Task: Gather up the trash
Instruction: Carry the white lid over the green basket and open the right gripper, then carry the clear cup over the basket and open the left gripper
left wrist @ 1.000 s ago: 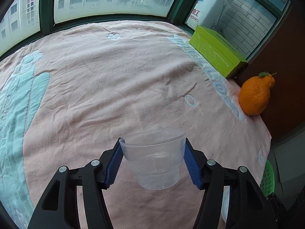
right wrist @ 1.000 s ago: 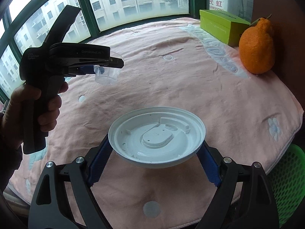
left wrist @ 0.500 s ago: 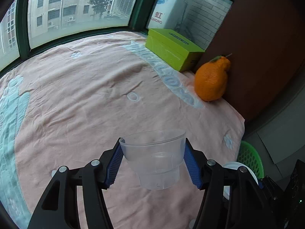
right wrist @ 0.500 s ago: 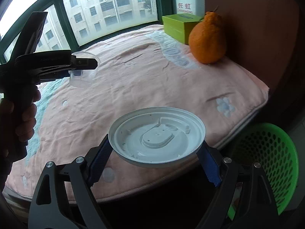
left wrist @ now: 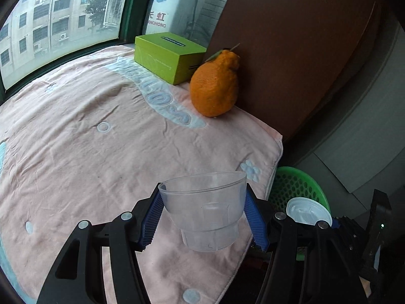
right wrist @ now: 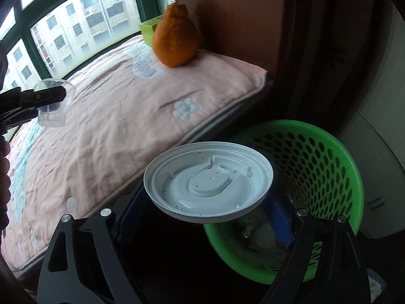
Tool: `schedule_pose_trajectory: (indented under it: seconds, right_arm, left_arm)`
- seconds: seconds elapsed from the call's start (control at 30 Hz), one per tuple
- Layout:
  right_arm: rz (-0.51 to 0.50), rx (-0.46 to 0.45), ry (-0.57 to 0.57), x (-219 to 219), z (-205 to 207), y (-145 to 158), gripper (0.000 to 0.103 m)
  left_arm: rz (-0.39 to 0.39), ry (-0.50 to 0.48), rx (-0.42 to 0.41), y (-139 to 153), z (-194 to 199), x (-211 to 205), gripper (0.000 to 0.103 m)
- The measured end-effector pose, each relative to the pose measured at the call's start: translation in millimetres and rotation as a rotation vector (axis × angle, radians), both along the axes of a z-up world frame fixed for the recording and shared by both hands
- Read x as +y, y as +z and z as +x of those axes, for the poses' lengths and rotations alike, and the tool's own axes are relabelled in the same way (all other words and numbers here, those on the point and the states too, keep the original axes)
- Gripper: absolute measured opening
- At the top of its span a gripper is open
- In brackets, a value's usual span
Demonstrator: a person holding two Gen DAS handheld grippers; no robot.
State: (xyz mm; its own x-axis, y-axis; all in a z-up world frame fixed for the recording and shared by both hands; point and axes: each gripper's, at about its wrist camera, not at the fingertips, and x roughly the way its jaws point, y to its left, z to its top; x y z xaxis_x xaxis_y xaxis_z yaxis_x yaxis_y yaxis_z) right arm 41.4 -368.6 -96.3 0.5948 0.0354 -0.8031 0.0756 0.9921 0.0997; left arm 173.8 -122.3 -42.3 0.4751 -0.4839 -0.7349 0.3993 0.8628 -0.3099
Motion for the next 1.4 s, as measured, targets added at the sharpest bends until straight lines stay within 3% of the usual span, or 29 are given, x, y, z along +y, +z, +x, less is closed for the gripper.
schedule_pose_trajectory:
  seconds: [0.23,0.67,1.1,1.4]
  right_arm:
    - [-0.004,0.124,-0.103,-58.5,6.9,-31.6,0.084]
    - [0.117,0.381,-0.254,-120.6,33.4,-106.1,0.085]
    - [0.087,0.413,-0.298,-135.0,49.7,-130.1,0.087]
    - [0.07,0.377,-0.274,-132.3,40.2,-106.8,0.088]
  left_arm:
    - [0.015,-0.059,-0.001,0.3,-10.6,-29.0,0.059]
    - [0.043,-0.111,0.0,-4.7,-20.4,-56.5,0.059]
    - [0.048,-0.123,0.014,-10.5,-19.5,-66.3,0.059]
    - [0.055,-0.139,0.019,-12.9,-21.3,-74.2,0.059]
